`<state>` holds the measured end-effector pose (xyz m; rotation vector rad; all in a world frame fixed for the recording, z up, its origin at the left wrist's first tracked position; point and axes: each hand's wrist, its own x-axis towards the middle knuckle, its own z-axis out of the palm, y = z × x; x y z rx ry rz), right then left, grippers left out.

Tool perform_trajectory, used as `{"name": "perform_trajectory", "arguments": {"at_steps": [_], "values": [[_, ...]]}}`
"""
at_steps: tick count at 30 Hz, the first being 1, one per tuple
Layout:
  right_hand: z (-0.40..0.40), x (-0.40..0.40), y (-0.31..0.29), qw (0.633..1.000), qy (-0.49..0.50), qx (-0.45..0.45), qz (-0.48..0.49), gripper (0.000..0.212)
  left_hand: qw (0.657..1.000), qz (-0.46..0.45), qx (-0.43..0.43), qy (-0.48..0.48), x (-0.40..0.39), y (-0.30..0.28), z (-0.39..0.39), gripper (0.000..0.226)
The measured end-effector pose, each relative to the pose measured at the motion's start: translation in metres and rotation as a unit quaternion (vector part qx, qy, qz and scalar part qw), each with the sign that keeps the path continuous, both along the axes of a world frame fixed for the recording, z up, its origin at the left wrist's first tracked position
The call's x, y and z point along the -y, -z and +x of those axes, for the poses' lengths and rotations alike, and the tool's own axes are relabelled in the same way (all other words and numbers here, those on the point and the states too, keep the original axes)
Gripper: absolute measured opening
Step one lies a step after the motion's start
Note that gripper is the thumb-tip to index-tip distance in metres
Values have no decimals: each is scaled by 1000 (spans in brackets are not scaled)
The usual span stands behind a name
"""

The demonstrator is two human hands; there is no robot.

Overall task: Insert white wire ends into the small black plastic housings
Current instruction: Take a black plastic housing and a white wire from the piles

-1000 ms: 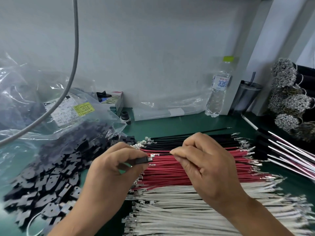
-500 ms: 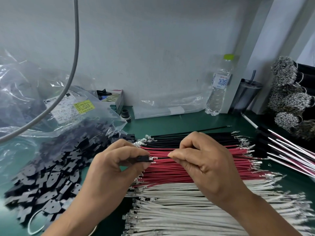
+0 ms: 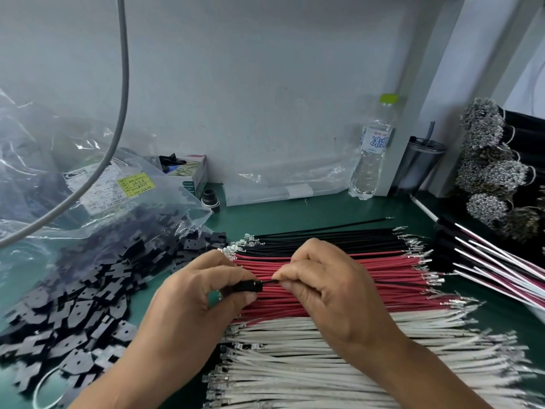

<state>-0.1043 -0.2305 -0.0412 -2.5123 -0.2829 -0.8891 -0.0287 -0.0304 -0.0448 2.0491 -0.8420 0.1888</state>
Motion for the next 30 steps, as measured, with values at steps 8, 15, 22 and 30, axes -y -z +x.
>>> {"name": "perform_trajectory", "arguments": {"at_steps": [8, 15, 22, 30], "values": [[4, -5, 2, 1000, -1, 17, -11, 23, 999, -47, -11, 4, 2, 1, -2, 19], [4, -4, -1, 995, 25, 55, -74, 15, 999, -45, -11, 1, 3, 2, -1, 24], [2, -1, 5, 983, 84, 24, -164, 9, 985, -149, -54, -70, -3, 8, 13, 24], [11, 0, 13, 989, 97, -91, -65, 5, 978, -165, -115, -48, -2, 14, 14, 22]]}}
